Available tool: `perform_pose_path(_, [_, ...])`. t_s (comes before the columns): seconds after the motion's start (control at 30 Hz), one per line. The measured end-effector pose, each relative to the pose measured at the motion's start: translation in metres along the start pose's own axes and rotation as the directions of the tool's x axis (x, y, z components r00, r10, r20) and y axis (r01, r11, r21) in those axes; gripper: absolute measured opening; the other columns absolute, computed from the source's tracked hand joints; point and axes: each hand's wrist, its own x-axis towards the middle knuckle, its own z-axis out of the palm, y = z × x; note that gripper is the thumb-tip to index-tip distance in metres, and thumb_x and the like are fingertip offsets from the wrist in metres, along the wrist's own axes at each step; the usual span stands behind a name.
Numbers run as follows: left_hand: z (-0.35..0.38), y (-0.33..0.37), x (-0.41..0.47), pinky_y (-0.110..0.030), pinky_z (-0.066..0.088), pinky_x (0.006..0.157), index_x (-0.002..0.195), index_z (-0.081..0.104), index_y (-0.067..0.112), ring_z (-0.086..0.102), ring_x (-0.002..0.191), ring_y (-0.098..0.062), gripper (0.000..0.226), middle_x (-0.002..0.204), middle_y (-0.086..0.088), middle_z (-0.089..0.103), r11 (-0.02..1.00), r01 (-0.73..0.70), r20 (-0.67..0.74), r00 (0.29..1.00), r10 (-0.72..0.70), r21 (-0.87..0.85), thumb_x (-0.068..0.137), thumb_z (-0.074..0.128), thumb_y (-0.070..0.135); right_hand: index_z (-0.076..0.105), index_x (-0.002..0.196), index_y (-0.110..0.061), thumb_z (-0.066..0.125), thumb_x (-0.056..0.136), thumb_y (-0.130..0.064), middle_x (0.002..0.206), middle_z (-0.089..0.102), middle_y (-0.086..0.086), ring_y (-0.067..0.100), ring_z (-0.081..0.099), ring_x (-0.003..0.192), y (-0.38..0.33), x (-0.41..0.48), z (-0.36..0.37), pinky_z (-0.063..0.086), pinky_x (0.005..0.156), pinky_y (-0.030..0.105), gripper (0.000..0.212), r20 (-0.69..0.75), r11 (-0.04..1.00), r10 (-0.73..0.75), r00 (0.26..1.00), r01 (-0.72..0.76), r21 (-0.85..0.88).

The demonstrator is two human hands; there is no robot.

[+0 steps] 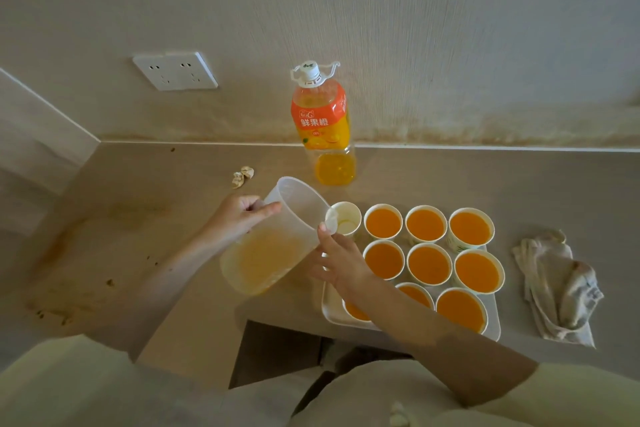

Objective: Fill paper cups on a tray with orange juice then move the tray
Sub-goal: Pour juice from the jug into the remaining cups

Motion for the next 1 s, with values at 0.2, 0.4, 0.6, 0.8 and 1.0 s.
perform_pose_path(0.2, [-0.002,0.007,0.002,-0.028,0.028,0.053,0.049,0.031,0.023,0.03,0.049,-0.011,0.054,0.052,0.004,0.03,0.999,0.0,0.032,0.999,-0.002,0.052,0.079,0.069,0.046,0.05,0.136,-0.016,0.054,0.094,-0.045,0.123,0.064,0.007,0.025,0.063,0.112,-0.002,-0.003,-0.002,0.058,0.079,0.033,0.051,0.056,0.992,0.028,0.998,-0.034,0.124])
perform_pose_path(0.4, [-0.002,0.012,0.002,-0.029,0.024,0.054,0.054,0.03,0.021,0.028,0.052,-0.014,0.054,0.053,0.004,0.028,0.997,-0.023,0.056,0.998,0.019,0.075,0.077,0.069,0.05,0.053,0.133,-0.014,0.052,0.097,-0.041,0.125,0.063,0.013,0.028,0.064,0.111,-0.004,-0.006,-0.006,0.057,0.079,0.036,0.046,0.13,0.979,0.032,0.991,-0.057,0.198])
perform_pose_path(0.6, [-0.002,0.019,0.001,-0.031,0.026,0.062,0.055,0.029,0.021,0.029,0.057,-0.018,0.055,0.054,0.004,0.027,0.992,-0.021,0.071,0.997,0.012,0.127,0.073,0.067,0.056,0.052,0.133,-0.015,0.052,0.097,-0.038,0.129,0.06,0.012,0.03,0.061,0.115,-0.003,-0.008,-0.007,0.056,0.084,0.04,0.043,0.159,0.956,0.061,0.985,-0.103,0.276])
perform_pose_path(0.8, [-0.001,0.025,0.0,-0.031,0.026,0.062,0.056,0.028,0.02,0.03,0.057,-0.018,0.056,0.057,0.002,0.027,0.988,-0.036,0.083,0.996,0.023,0.151,0.074,0.067,0.056,0.055,0.124,-0.019,0.05,0.099,-0.036,0.125,0.062,0.01,0.029,0.062,0.112,-0.005,-0.01,-0.007,0.056,0.08,0.038,0.031,0.174,0.939,0.078,0.982,-0.13,0.318])
perform_pose_path(1.0, [0.003,0.034,0.0,-0.026,0.024,0.051,0.057,0.029,0.018,0.026,0.047,-0.01,0.054,0.053,0.005,0.026,0.974,-0.051,0.088,0.996,0.033,0.219,0.082,0.067,0.046,0.054,0.125,-0.019,0.048,0.101,-0.033,0.127,0.06,0.014,0.032,0.06,0.116,-0.005,-0.01,-0.007,0.055,0.085,0.042,0.029,0.165,0.916,0.113,0.98,-0.167,0.365])
